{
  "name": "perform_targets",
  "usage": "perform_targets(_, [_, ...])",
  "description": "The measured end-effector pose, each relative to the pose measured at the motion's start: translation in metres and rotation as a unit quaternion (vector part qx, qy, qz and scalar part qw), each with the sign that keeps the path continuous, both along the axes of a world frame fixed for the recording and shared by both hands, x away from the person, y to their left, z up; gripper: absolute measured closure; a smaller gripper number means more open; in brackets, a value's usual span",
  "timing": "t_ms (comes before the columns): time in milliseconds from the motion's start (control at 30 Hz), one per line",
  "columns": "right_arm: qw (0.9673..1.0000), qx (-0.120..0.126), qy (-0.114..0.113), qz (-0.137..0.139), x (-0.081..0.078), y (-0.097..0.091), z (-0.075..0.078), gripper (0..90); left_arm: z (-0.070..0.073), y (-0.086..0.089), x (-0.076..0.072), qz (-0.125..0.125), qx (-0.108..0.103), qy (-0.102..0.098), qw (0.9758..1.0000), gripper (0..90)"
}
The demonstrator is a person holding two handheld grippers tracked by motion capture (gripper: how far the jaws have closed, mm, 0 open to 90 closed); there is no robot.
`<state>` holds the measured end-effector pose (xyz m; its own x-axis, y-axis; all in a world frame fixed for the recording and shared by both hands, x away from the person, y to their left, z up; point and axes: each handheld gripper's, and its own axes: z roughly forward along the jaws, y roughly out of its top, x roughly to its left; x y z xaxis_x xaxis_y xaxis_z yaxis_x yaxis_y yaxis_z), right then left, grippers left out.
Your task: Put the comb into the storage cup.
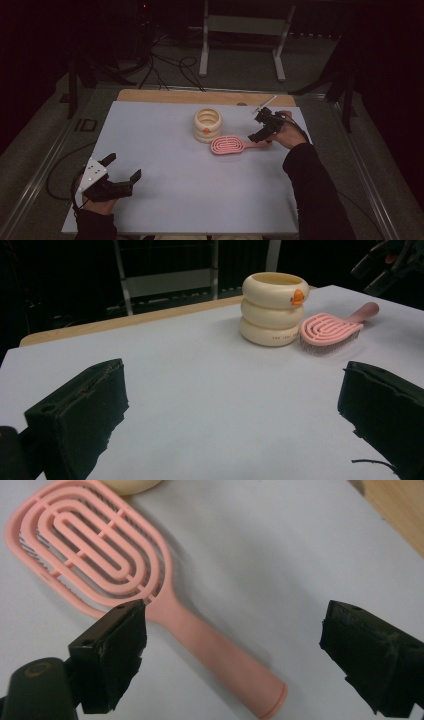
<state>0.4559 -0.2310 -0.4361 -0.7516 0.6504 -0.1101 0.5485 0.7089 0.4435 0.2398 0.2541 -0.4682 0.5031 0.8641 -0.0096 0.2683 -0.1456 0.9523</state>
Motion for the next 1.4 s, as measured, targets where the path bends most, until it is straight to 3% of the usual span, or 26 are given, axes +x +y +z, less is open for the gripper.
perform_targets(133, [1.0, -0.002, 0.002, 0.005, 0.001, 0.0, -0.001, 11.0, 0.0, 0.0, 0.0, -0.001, 0.0, 0.001, 1.0, 0.3])
perform_targets(167, [0.9995, -0.007, 0.011, 0.029, 0.002, 0.004, -0.009, 11.0, 0.0, 0.0, 0.0, -0.001, 0.0, 0.002, 1.0, 0.3])
perform_targets(367, [0.9978, -0.017, 0.027, 0.059, 0.003, 0.006, -0.019, 12.1, 0.0, 0.0, 0.0, -0.001, 0.001, 0.001, 1.0, 0.3])
perform_targets(967, [0.9917, -0.051, 0.054, 0.105, 0.004, 0.022, -0.041, 13.8, 0.0, 0.001, 0.0, 0.0, -0.001, 0.001, 1.0, 0.3])
perform_targets(1400, [0.9889, -0.059, 0.051, 0.127, 0.0, 0.024, -0.041, 28.1, 0.0, 0.001, 0.0, -0.001, 0.001, 0.001, 1.0, 0.3])
